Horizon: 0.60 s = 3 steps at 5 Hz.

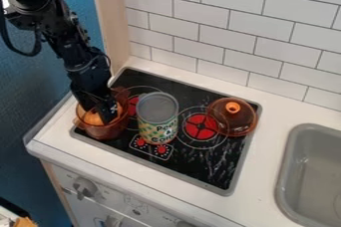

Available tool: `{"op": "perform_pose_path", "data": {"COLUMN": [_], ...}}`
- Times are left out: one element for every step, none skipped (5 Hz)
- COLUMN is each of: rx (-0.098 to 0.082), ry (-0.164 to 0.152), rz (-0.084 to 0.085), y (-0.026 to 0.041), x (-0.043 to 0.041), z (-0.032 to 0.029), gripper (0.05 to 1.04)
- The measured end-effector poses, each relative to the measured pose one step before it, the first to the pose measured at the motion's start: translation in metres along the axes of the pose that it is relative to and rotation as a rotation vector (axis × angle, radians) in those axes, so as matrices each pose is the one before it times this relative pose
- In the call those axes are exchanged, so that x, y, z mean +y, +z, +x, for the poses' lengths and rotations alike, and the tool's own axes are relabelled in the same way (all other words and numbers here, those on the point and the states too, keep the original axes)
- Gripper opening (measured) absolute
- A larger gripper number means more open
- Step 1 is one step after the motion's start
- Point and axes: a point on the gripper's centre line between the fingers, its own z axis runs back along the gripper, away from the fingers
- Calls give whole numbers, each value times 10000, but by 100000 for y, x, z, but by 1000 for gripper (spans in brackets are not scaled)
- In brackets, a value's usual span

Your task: Deplacer le croissant dont l'objet plastic rouge

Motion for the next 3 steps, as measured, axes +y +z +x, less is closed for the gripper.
{"op": "perform_pose_path", "data": {"rx": [-484,-77,18], "ry": [-100,-182,144], "rz": [291,257,454], "y": [2923,1941,2073], "x": [-7,-135,-773], "z": [1060,506,-74], "gripper": [1000,1000,1000]}}
